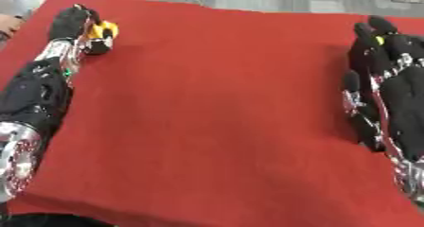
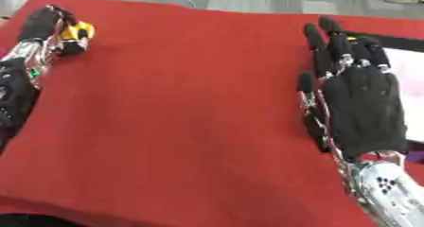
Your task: Pick up the objects with one hand, pass them to the other hand, and then place them into the box on the other side of the table.
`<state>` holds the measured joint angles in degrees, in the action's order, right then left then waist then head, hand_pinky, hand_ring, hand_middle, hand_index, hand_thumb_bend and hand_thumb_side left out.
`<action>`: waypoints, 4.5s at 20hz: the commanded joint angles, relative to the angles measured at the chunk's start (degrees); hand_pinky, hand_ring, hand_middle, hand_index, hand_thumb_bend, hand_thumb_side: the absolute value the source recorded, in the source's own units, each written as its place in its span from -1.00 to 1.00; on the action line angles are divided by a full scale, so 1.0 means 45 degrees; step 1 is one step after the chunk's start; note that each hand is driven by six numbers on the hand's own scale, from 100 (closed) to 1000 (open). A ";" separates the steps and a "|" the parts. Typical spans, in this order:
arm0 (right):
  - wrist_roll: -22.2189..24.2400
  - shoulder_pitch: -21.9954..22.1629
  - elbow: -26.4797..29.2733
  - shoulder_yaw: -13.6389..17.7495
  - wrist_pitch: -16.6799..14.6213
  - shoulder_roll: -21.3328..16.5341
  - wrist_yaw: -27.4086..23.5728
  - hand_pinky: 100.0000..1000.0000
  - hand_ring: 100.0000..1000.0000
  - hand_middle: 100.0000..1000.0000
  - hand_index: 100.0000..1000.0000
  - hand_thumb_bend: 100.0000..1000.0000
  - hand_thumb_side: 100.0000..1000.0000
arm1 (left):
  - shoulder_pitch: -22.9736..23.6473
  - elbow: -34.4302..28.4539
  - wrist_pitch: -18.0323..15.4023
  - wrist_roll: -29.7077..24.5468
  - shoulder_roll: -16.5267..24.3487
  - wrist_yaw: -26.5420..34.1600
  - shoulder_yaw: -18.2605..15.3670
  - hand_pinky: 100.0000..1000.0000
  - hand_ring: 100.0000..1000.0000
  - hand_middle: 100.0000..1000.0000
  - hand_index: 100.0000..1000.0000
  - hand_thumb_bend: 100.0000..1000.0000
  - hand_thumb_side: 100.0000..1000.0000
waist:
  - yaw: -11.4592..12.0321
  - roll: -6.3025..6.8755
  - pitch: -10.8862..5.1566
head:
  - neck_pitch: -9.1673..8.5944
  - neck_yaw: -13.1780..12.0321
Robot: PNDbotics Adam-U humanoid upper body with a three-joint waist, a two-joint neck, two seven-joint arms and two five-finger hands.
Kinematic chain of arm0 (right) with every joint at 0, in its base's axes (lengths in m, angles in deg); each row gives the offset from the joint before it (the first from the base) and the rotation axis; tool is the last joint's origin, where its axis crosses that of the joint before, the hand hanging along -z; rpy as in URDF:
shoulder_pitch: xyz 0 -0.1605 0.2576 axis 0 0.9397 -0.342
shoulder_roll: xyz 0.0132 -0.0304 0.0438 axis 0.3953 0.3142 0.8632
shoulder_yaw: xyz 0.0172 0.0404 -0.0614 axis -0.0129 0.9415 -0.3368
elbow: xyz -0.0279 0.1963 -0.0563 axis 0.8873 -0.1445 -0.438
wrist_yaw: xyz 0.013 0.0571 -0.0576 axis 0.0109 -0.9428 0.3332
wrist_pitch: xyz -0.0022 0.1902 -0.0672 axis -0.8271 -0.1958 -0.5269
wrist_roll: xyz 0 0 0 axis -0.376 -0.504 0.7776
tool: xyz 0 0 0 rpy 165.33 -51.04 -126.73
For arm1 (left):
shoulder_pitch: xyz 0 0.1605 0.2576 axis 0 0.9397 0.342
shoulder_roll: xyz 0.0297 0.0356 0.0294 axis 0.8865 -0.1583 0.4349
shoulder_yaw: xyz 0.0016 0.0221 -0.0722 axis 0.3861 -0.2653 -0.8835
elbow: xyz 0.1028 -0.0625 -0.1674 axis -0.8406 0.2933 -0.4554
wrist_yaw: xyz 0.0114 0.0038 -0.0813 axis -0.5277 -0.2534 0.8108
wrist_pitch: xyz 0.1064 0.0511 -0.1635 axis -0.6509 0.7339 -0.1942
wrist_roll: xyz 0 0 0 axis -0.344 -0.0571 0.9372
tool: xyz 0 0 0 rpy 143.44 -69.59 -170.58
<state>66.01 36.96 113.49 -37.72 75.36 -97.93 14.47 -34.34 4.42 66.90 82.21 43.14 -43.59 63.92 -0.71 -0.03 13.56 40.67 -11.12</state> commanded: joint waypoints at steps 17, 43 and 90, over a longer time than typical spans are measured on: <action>0.0402 -0.0582 0.0190 0.0201 -0.1373 -0.0421 -0.0321 0.63 0.25 0.77 0.89 -1.00 -1.00 | 0.0954 -0.5582 -0.4267 -0.5186 -0.0576 0.7474 0.1383 0.04 -0.78 -1.00 -0.82 -1.00 -0.47 | 0.0370 0.0261 -0.0727 | 0.0421 0.0750; 0.0851 -0.1611 0.0190 -0.0128 -0.4733 -0.0393 -0.2164 0.66 0.22 0.70 0.84 -0.54 -1.00 | 0.1236 -0.8538 -0.6534 -1.1468 -0.3460 1.4463 0.6751 0.05 -0.78 -1.00 -0.82 -1.00 -0.51 | 0.0628 0.0181 -0.1071 | 0.0766 0.1438; 0.1001 -0.1729 0.0190 -0.0471 -0.4542 -0.0210 -0.2667 0.52 0.29 0.67 0.81 -0.81 -1.00 | 0.1135 -1.0174 -0.6036 -1.4172 -0.3083 1.7301 0.8275 0.07 -0.76 -1.00 -0.82 -1.00 -0.57 | 0.0568 0.0251 -0.1091 | 0.0766 0.2009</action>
<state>70.48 30.13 113.49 -40.53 55.01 -98.77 2.60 -27.65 -40.62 50.27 29.10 28.99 34.17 101.26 1.88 1.09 10.03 43.81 -2.01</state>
